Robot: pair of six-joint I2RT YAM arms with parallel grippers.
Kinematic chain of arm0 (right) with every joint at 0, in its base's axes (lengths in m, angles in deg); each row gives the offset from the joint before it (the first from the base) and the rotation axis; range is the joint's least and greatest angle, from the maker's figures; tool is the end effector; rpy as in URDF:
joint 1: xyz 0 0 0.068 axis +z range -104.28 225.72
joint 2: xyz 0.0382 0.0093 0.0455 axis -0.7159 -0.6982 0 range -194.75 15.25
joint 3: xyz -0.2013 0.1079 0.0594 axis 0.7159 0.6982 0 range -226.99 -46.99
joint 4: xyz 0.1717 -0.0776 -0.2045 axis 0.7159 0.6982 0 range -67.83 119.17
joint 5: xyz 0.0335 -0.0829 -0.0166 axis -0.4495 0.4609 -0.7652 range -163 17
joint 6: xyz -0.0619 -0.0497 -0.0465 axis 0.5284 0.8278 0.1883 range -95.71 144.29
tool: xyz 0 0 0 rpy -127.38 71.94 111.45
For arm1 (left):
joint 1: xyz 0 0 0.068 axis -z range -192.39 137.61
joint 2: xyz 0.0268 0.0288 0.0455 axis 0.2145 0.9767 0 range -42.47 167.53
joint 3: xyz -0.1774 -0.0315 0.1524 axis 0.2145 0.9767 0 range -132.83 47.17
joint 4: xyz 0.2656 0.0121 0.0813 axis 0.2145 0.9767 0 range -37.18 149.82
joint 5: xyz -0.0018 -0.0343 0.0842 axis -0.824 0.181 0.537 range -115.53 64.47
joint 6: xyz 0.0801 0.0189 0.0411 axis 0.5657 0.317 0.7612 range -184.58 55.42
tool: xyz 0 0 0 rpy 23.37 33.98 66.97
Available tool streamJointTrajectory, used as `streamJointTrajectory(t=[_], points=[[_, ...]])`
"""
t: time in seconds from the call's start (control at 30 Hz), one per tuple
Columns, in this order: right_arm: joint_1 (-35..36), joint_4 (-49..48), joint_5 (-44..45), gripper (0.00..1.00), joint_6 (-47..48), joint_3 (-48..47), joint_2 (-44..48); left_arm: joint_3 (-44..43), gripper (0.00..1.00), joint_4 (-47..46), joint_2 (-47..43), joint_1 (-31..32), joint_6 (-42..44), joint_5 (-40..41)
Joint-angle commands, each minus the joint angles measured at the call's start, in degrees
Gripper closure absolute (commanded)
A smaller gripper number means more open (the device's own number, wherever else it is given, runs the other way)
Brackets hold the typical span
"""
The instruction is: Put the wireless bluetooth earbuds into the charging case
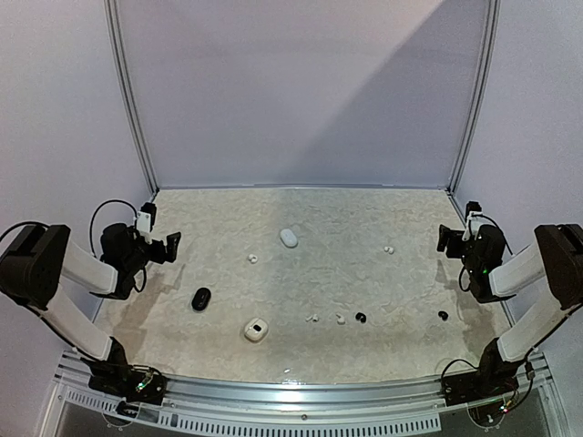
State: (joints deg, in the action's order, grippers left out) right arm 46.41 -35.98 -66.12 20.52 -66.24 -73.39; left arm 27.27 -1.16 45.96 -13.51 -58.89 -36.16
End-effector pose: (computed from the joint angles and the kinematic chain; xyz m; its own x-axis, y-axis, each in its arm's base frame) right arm 0.3164 -0.0062 0.0841 -0.1876 0.0631 -0.9802 0.1182 0.9921 0.0412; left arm 0.3162 -0.0090 0.0777 -0.2341 0.0928 -0.9678 0.1834 0.9818 0.0498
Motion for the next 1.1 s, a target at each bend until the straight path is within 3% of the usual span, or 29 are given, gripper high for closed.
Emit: streamJointTrajectory(t=[0.0,0.17,0.23,0.27,0.33,0.4,0.5,0.67,0.77,0.93,1.07], points=[[-0.2,-0.6,-0.1,0.01,0.2,-1.2,-0.9,-1.1,0.01,-1.9,1.0,0.4,-0.6,0.7],[-0.2,-0.7,0.4,0.01,0.2,-1.2,-0.8,-1.0,0.01,-1.8,0.5,0.3,-1.0,1.6],[-0.2,10.1,4.7,0.01,-0.8,-5.9,1.5,-3.0,0.01,4.6,-2.2,0.3,-1.1,2.0],[-0.2,23.4,8.0,0.01,-2.4,-10.7,3.9,-5.5,0.00,10.9,-4.5,0.3,-1.2,2.3],[-0.2,34.8,13.1,0.01,-4.8,-18.9,7.2,-14.0,0.01,25.8,-8.7,0.4,-1.3,2.7],[-0.2,37.8,9.4,0.01,-5.3,-22.7,9.6,-21.9,0.01,40.1,-11.1,0.4,-0.1,1.2],[-0.2,41.6,2.0,0.01,-6.7,-26.1,12.3,-32.6,0.09,63.5,-12.6,1.6,1.1,-3.1],[0.2,53.7,-7.8,0.01,-13.7,-32.0,14.4,-43.7,0.18,97.3,-13.2,17.4,7.1,-2.9],[6.1,62.2,-6.1,0.01,-14.2,-35.5,15.2,-47.0,0.17,112.0,-11.6,30.4,9.1,-0.6],[18.2,74.9,1.8,0.01,-14.1,-40.2,14.7,-47.9,0.11,119.1,-6.1,49.4,9.9,3.7],[27.0,79.3,7.5,0.01,-17.8,-40.3,14.2,-48.7,0.01,116.0,-1.0,55.4,8.4,4.7]])
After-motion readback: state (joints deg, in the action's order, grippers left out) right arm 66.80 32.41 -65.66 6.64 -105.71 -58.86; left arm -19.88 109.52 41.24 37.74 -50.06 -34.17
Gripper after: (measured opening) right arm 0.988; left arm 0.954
